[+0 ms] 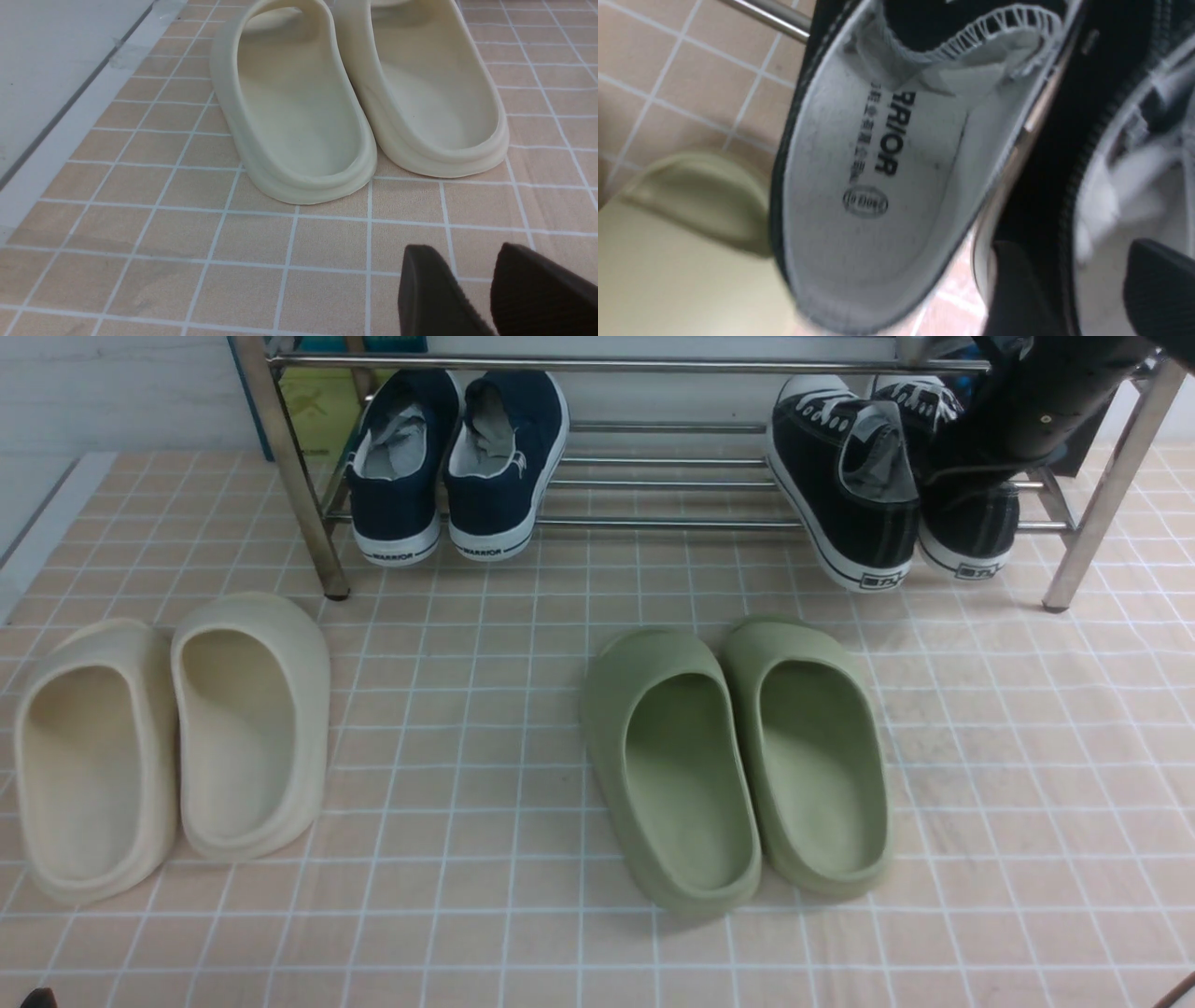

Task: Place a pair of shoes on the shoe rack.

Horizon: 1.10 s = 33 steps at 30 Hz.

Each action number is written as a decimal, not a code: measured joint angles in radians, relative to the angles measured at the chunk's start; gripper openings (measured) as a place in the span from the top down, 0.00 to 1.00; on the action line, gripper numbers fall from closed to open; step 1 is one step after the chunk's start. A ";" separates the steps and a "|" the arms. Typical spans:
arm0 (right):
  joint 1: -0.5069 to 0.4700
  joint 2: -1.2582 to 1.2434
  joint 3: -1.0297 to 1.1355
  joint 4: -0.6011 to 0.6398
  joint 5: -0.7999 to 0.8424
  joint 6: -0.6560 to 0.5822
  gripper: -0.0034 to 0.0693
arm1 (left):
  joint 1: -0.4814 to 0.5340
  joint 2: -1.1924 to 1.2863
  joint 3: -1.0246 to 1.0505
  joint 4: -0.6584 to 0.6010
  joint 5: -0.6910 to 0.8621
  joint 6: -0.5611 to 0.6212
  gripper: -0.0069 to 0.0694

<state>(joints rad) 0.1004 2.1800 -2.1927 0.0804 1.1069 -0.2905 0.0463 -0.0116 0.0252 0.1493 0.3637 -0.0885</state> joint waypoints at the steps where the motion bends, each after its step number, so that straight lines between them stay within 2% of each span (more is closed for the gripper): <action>1: 0.000 -0.019 0.000 0.003 0.022 -0.001 0.41 | 0.000 0.000 0.000 0.000 0.000 0.000 0.60; 4: 0.000 -0.080 0.000 0.013 0.103 -0.001 0.38 | 0.000 0.000 0.000 0.000 0.000 0.000 0.60; 7: 0.000 -0.137 0.001 0.021 0.136 0.001 0.43 | 0.000 0.000 0.000 0.000 0.000 0.000 0.60; 12: 0.000 -0.310 0.079 0.054 0.139 0.052 0.69 | 0.000 0.000 0.000 0.000 0.000 0.000 0.60; 15: 0.000 -0.480 0.231 0.110 0.140 0.059 0.92 | 0.000 0.000 0.000 0.000 0.000 0.000 0.60; 16: 0.000 -0.526 0.276 0.123 0.140 0.058 0.96 | 0.000 0.000 0.000 0.000 0.000 0.000 0.60; 21: 0.000 -0.803 0.553 0.193 0.128 0.043 0.98 | 0.000 0.000 0.000 0.000 0.000 0.000 0.60; 26: 0.000 -1.119 0.867 0.251 -0.068 0.041 0.98 | 0.000 0.000 0.000 0.000 0.000 0.000 0.60; 33: 0.000 -1.482 1.161 0.254 -0.291 0.041 0.97 | 0.000 0.000 0.000 0.000 0.000 0.000 0.60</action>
<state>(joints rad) 0.1004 0.6978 -1.0319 0.3348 0.8159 -0.2497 0.0463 -0.0116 0.0252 0.1493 0.3637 -0.0885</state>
